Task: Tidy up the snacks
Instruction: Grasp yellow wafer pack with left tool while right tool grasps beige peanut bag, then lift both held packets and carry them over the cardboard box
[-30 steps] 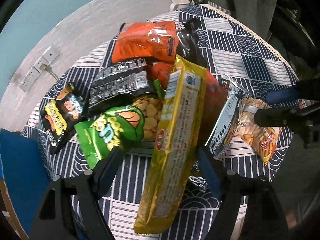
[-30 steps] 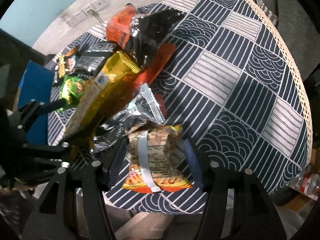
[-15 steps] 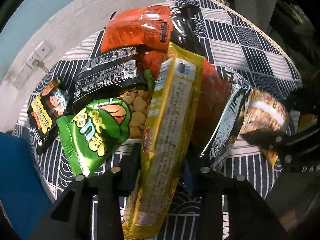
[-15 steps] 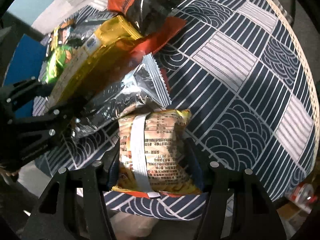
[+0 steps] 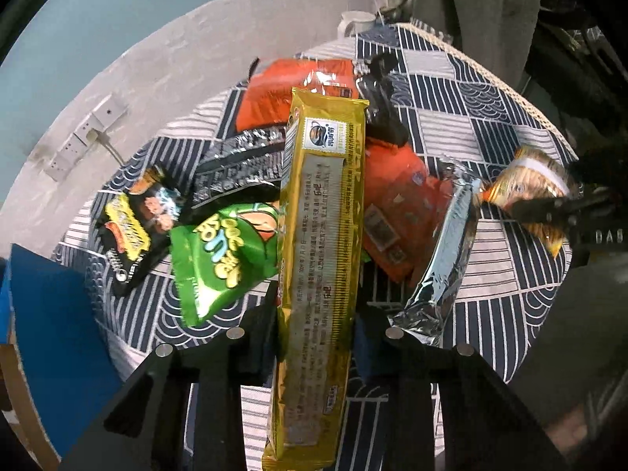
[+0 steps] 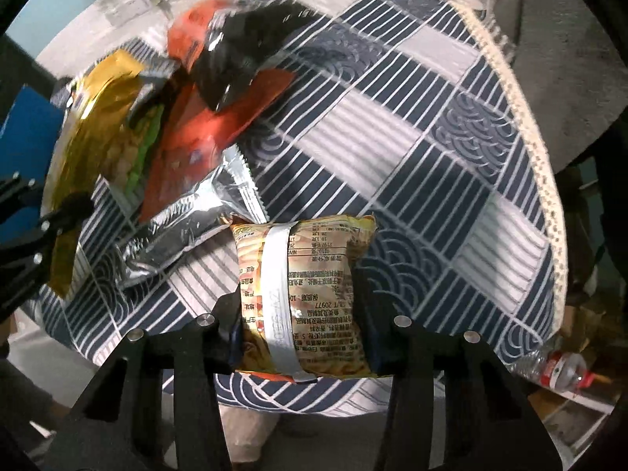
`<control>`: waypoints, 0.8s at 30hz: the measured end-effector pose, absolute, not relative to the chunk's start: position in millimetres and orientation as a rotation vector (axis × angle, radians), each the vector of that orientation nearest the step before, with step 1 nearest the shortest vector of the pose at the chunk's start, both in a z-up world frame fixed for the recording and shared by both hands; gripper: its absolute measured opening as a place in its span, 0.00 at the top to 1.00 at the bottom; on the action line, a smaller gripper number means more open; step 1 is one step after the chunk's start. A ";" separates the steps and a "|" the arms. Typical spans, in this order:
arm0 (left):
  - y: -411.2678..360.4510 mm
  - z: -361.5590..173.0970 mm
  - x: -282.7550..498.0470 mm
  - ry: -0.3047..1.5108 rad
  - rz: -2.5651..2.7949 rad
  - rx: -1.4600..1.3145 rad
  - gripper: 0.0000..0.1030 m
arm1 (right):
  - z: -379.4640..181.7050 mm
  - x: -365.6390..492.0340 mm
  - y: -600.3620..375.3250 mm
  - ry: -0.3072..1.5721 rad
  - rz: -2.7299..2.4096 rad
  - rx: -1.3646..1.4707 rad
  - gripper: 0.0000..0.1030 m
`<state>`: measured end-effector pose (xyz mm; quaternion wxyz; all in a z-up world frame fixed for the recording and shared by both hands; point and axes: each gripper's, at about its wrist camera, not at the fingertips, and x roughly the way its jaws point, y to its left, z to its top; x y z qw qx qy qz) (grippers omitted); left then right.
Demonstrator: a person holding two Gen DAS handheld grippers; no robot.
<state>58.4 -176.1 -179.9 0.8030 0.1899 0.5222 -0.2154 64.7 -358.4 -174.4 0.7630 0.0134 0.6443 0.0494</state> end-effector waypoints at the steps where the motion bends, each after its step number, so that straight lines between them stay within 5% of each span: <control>1: -175.0 -176.2 56.0 1.108 -0.459 0.412 0.69 | -169.3 61.7 -361.6 1.389 0.102 0.025 0.56; 24: -109.6 -93.9 24.7 0.973 -0.355 0.342 0.69 | -63.2 61.2 -319.3 1.157 0.219 0.032 0.56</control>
